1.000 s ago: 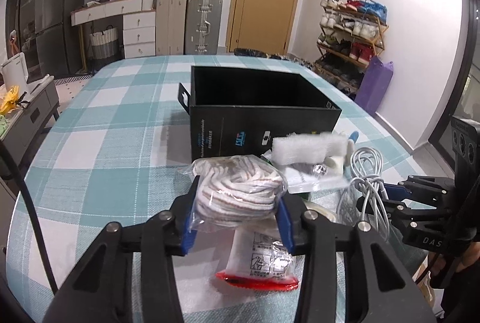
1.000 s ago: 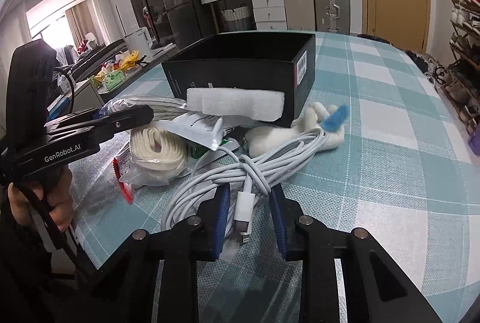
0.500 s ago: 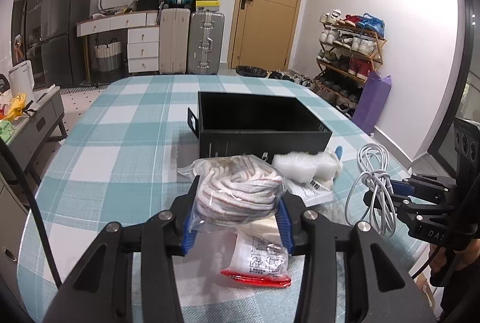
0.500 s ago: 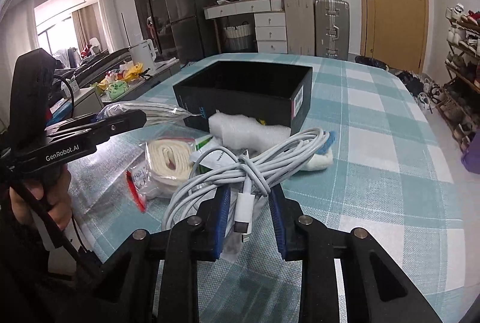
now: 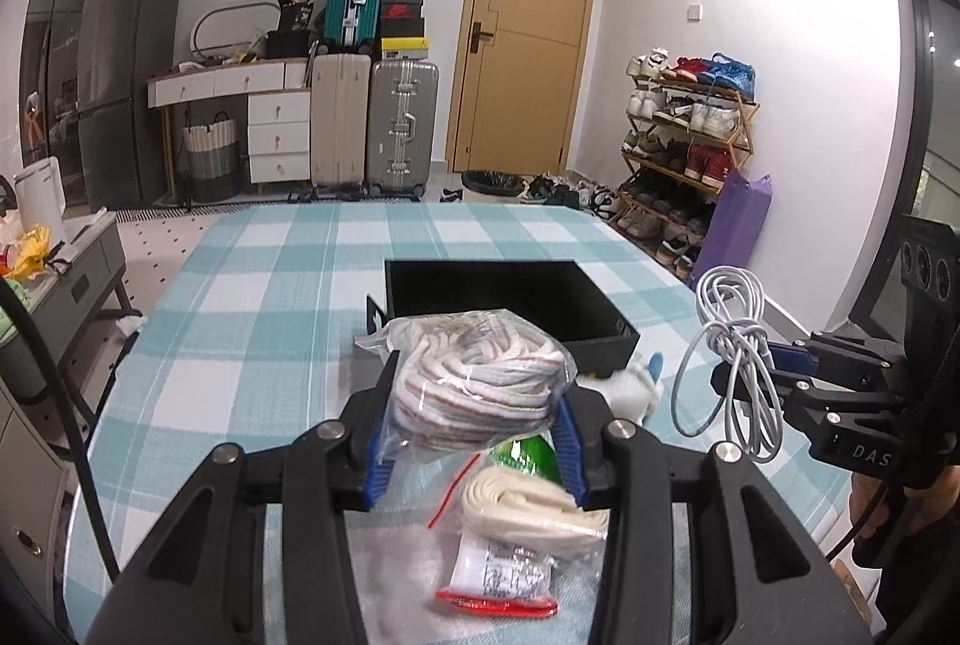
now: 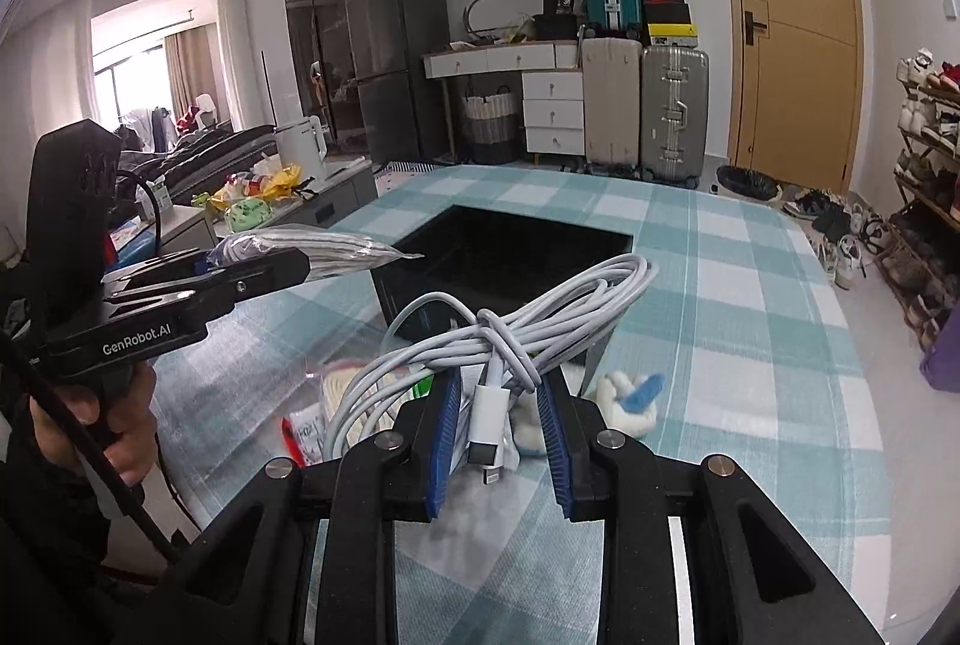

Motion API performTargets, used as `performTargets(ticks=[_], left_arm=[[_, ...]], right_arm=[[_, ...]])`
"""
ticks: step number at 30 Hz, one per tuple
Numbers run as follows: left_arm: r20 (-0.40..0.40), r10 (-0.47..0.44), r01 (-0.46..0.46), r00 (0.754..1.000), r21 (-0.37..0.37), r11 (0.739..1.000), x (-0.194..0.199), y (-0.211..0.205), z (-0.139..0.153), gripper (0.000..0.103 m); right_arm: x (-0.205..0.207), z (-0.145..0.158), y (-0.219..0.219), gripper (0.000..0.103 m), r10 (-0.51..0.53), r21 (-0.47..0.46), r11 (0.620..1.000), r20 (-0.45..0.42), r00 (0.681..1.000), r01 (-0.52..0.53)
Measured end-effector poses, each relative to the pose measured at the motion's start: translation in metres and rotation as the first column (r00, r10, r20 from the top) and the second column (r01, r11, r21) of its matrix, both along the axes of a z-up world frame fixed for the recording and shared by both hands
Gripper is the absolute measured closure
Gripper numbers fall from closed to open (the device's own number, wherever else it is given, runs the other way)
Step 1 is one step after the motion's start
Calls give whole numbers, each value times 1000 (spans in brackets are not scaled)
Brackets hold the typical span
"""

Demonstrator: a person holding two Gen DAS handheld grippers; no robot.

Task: Organize soft objects
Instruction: 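Carry the cable bundle and rope bag over the black box with both grippers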

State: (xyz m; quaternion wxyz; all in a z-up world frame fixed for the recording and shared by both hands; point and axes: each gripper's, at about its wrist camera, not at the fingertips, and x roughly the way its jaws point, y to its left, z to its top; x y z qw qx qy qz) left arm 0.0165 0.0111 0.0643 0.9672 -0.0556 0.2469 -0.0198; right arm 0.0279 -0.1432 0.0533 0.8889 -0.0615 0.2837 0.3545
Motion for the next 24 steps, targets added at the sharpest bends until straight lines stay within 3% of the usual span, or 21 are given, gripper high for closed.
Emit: performTargets(ticks=[10, 24], left_arm=[[24, 5, -5, 1000, 6, 1000, 15, 2, 14, 61], [-3, 13, -13, 1000, -16, 1000, 51, 10, 11, 60]], right_arm=[[20, 22, 15, 77, 10, 7, 1000, 25, 1000, -11], [62, 25, 39, 77, 23, -9, 1000, -11, 1000, -23]])
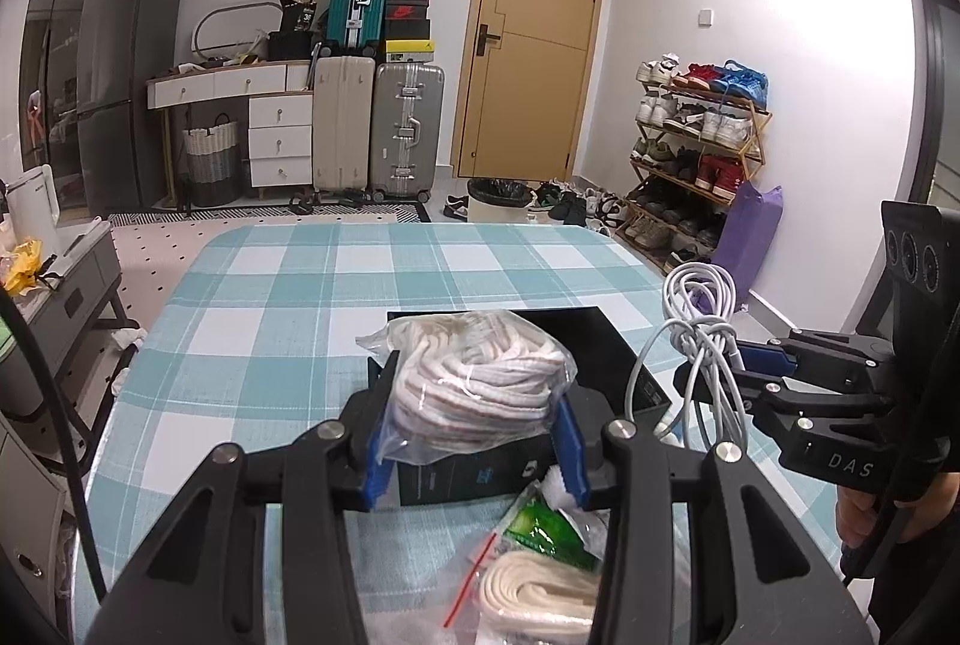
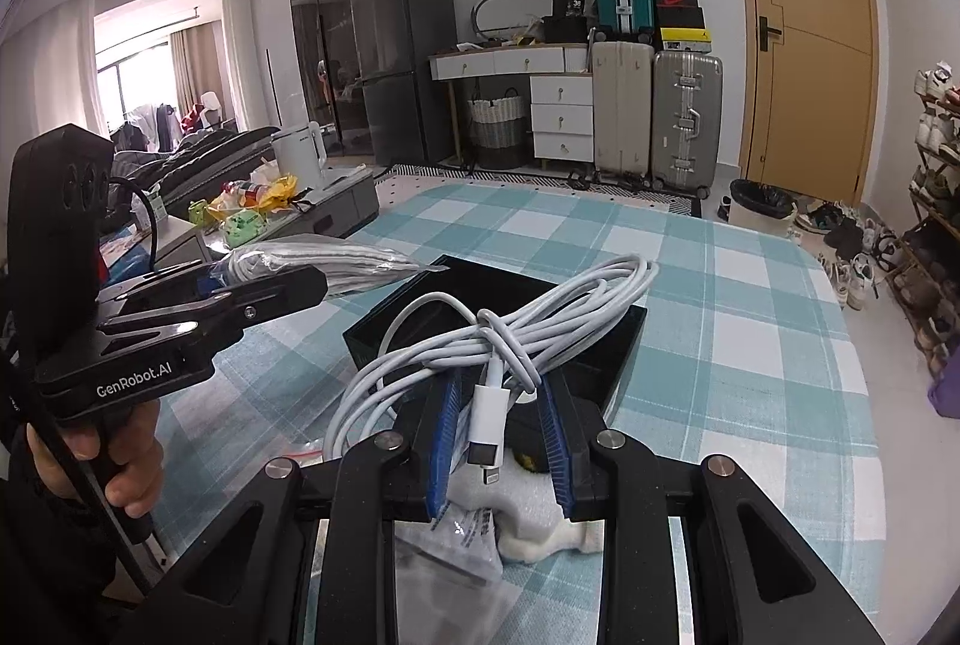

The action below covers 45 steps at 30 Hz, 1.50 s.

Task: Organize soft objects
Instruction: 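Carry the cable bundle and rope bag over the black box with both grippers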

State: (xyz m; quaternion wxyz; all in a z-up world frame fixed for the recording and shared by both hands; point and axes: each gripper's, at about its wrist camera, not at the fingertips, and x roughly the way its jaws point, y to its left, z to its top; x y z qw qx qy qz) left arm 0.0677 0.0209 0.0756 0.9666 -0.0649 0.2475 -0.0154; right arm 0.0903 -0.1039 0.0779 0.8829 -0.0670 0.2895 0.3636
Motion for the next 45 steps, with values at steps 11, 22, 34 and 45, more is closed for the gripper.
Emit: performTargets(ticks=[11, 22, 34, 45], left_arm=[[-33, -4, 4, 999, -6, 1000, 31, 3, -10, 60], [-74, -14, 13, 997, -14, 1000, 58, 3, -24, 60], [-102, -45, 49, 994, 35, 998, 69, -8, -35, 60], [-179, -65, 69, 982, 19, 997, 73, -11, -52, 60]], right_arm=[[37, -12, 18, 77, -2, -20, 1000, -42, 999, 1], [69, -32, 35, 77, -31, -61, 998, -73, 997, 27], [93, -50, 50, 77, -52, -124, 991, -87, 995, 41], [101, -62, 59, 76, -59, -178, 983, -105, 993, 39]])
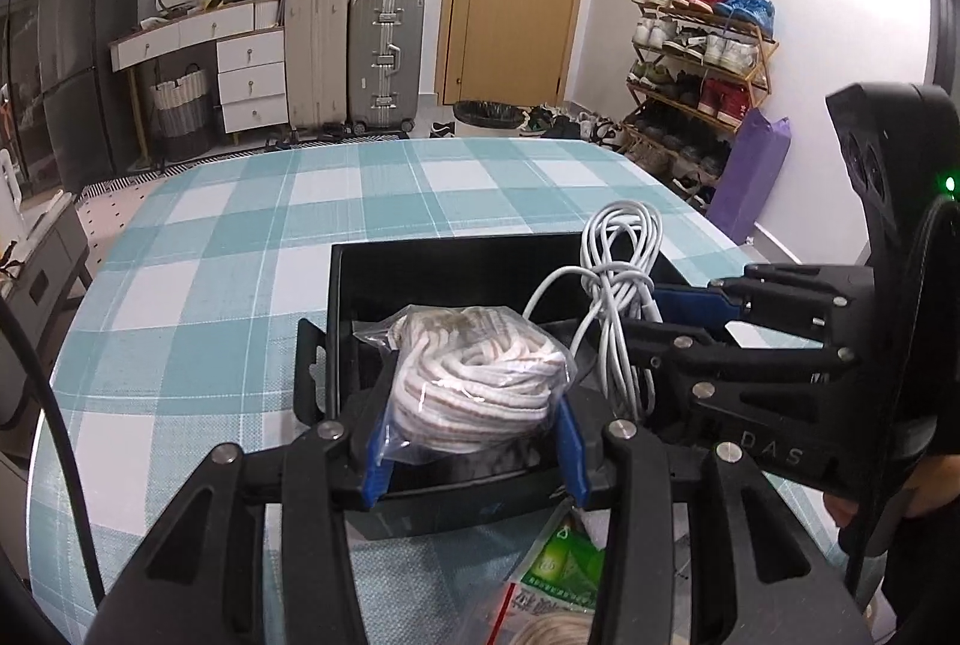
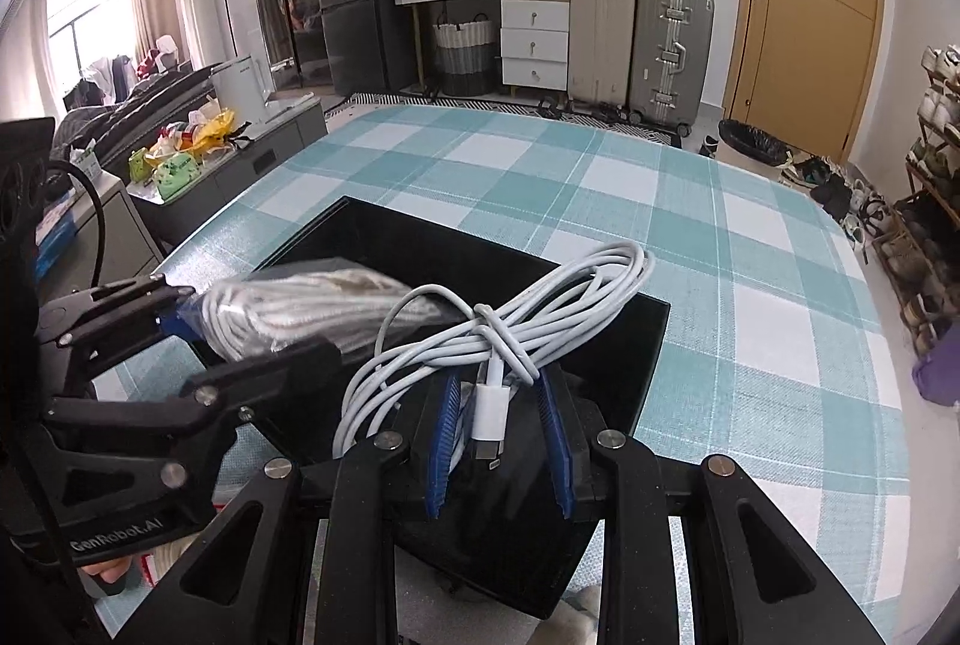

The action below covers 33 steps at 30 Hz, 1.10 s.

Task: Organize soft objects
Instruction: 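Carry the cable bundle and rope bag over the black box with both grippers, then open both grippers to drop the cable and rope bag into the box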

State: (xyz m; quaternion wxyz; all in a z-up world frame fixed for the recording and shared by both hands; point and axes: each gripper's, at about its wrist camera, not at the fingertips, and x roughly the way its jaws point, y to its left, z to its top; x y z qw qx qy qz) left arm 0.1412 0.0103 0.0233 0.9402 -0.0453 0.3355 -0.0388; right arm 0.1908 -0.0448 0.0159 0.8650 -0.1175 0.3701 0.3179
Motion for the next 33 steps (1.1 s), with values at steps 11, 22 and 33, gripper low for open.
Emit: performTargets(ticks=[11, 22, 33], left_arm=[[-14, -22, 22, 1000, -5, 1000, -6, -4, -1, 60], [12, 8, -7, 1000, -13, 1000, -20, 4, 11, 39], [93, 71, -67, 993, -47, 997, -49, 16, 30, 4]], right_arm=[[-9, 8, -9, 59, 4, -44, 999, 66, 998, -1], [-29, 23, -24, 20, -19, -72, 997, 143, 990, 29], [-61, 44, -59, 1, -56, 104, 994, 127, 990, 43]])
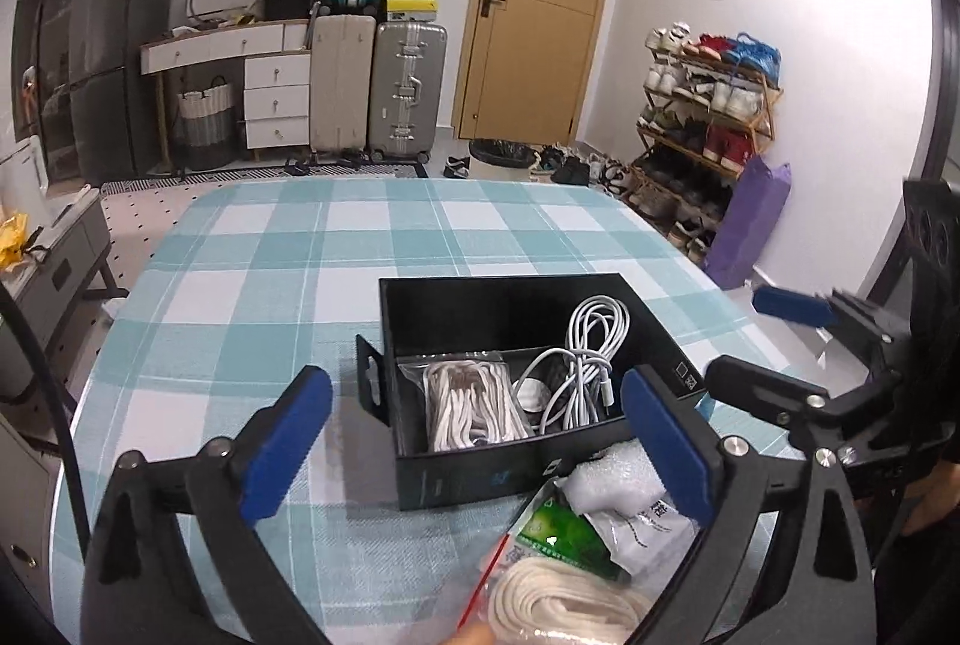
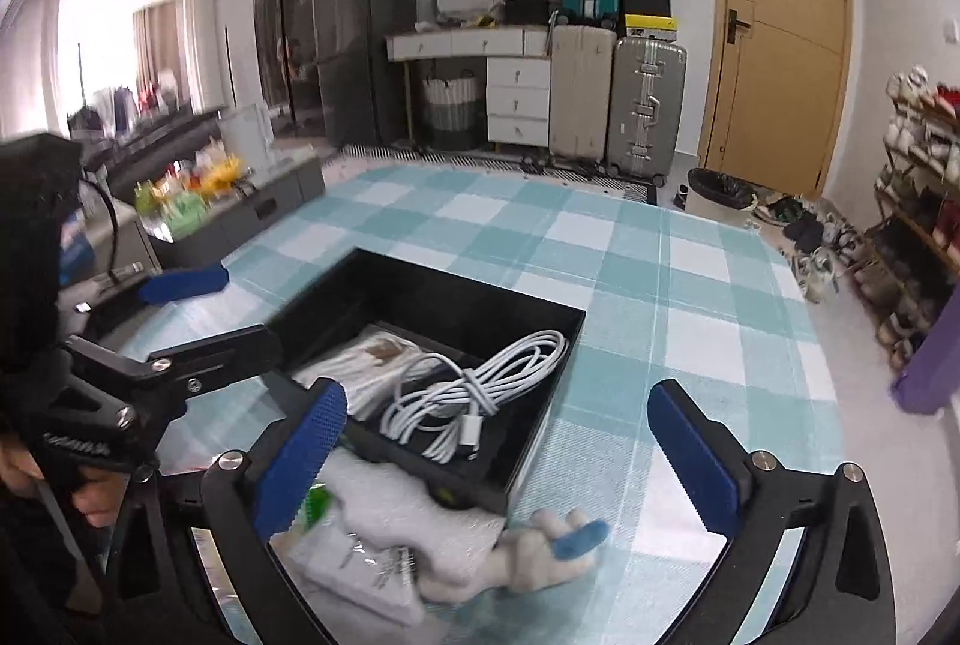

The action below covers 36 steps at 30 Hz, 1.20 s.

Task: Organize soft objects
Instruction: 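Open both grippers to drop the cable and rope bag into the box, then grasp the white foam block with the right gripper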

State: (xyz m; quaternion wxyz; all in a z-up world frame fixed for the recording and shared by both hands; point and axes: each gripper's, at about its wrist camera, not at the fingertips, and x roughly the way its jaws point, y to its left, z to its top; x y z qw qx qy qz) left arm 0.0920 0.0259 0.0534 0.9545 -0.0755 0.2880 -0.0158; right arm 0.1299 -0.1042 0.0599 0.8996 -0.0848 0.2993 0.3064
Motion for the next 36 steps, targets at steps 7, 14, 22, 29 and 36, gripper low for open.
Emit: performTargets(ticks=[7, 14, 22, 29, 36], left_arm=[[36, 55, -56, 998, 13, 998, -19, 3, -2, 0], [18, 64, -65, 998, 73, 995, -32, -3, -7, 0], [-13, 67, -66, 998, 77, 995, -43, -6, -18, 0], [-47, 33, -30, 998, 72, 997, -51, -11, -29, 0], [-50, 3, 3, 999, 111, 994, -62, -18, -35, 0]], right_arm=[[-18, -5, -15, 1, 0, 80, 997, -41, 999, 3], [-31, -12, -23, 1, 18, 89, 996, -56, 998, -13], [-35, -19, -27, 1, 27, 120, 993, -67, 997, -19], [-38, -29, -18, 1, 46, 79, 996, -87, 995, -39], [-37, -41, -10, 1, 51, 60, 997, -112, 992, -45]])
